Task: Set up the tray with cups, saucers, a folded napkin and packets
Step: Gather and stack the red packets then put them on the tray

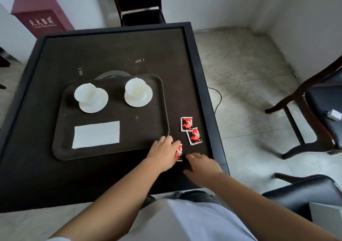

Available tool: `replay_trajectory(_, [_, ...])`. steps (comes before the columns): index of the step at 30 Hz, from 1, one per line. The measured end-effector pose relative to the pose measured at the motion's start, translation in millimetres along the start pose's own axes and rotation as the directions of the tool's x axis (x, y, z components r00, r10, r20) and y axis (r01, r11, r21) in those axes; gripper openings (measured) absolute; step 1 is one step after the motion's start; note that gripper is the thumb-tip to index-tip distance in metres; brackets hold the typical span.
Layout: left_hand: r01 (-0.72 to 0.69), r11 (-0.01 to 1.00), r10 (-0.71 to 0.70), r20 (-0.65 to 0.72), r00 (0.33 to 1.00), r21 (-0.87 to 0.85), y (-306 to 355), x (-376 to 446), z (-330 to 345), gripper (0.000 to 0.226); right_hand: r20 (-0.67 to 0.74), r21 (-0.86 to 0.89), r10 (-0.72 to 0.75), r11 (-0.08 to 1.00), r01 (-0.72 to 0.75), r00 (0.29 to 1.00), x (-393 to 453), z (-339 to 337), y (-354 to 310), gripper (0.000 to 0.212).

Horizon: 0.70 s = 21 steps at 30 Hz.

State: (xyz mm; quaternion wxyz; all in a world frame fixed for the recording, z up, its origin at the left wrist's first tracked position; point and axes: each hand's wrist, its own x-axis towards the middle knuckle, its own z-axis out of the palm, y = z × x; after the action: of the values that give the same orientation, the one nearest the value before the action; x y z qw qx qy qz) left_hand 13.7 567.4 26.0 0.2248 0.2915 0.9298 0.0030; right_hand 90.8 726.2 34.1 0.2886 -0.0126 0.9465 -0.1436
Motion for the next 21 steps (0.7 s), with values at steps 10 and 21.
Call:
replay_trajectory(10, [0.106, 0.990, -0.114, -0.091, 0.989, -0.089, 9.2, 4.1, 21.3, 0.043, 0.047, 0.176, -0.004, 0.984, -0.004, 0.999, 13.5, 9.7, 12.7, 0.053])
replay_trajectory(21, [0.220, -0.156, -0.401, 0.265, 0.877, -0.963, 32.7, -16.8, 2.4, 0.015, 0.004, 0.878, 0.208, 0.468, -0.103, 0.978, 20.3, -19.1, 18.1, 0.009])
